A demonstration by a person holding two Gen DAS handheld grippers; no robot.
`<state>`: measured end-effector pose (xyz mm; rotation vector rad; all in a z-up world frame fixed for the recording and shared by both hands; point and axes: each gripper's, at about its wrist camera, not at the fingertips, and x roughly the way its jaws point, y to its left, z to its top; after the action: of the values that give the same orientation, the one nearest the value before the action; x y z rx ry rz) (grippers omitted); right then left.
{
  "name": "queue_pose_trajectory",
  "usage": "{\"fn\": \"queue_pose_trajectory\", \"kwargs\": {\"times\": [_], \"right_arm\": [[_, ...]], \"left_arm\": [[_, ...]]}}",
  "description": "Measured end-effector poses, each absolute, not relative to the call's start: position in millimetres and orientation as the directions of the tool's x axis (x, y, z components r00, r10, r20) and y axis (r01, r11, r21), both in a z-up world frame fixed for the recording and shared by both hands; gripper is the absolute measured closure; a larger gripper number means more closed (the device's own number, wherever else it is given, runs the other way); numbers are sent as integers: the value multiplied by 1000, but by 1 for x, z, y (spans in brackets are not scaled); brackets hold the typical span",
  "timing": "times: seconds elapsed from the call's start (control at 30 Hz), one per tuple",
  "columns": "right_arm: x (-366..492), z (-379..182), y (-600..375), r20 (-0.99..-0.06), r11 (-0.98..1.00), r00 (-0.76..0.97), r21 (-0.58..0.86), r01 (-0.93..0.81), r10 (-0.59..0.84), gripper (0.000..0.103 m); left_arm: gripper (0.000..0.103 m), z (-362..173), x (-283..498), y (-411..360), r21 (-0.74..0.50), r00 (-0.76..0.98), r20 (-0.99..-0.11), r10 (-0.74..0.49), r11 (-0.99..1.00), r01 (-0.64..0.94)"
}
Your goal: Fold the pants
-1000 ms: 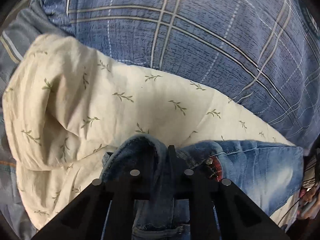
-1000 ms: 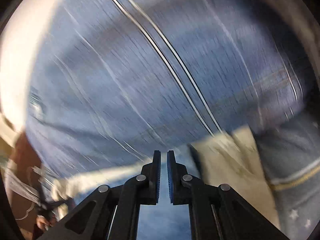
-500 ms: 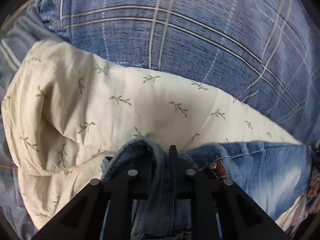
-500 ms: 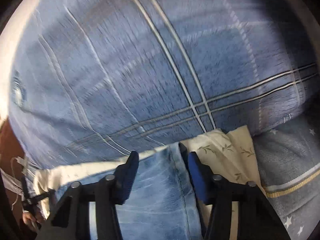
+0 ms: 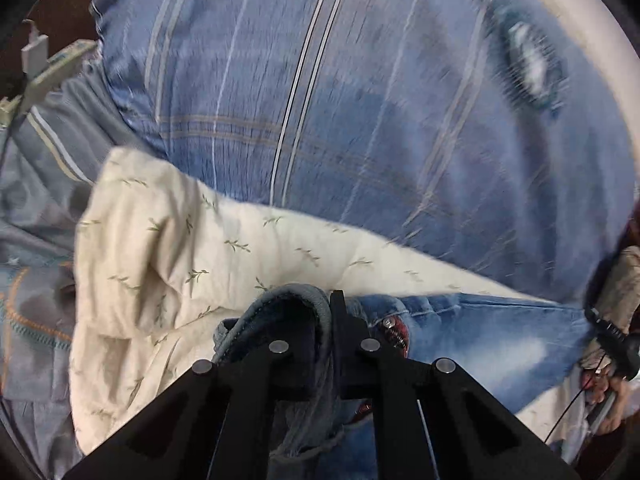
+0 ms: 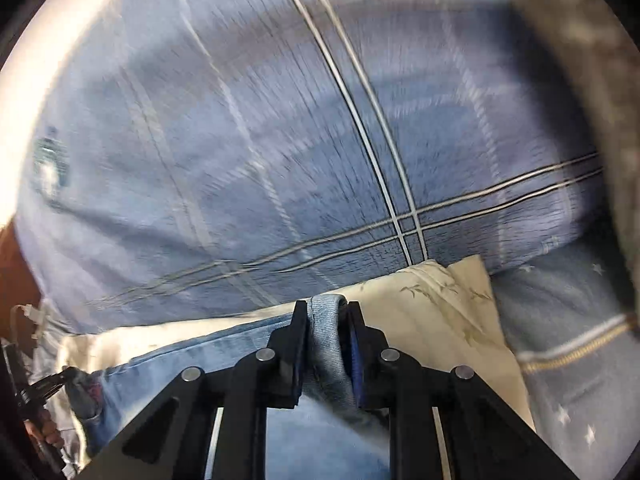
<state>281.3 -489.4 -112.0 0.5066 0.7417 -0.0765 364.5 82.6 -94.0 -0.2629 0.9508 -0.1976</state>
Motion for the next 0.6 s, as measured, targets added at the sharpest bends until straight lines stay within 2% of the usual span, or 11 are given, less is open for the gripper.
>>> {"fn": "queue_pose_trajectory", "kwargs": {"times": [0.13, 0.37, 0.6], "right_arm": [[236, -87, -486, -603, 870, 790, 442, 218, 108, 84], [137, -69, -476, -527, 837, 843, 504, 212, 104, 84], [30, -85, -475, -526, 820, 847, 519, 244, 81, 84]], "left_arm": [[97, -65, 322, 91, -352, 618, -718, -320, 933, 74], [97, -46, 238, 99, -378, 665, -648, -370, 915, 140], [97, -70, 151, 119, -383, 650, -642, -406, 905, 186]]}}
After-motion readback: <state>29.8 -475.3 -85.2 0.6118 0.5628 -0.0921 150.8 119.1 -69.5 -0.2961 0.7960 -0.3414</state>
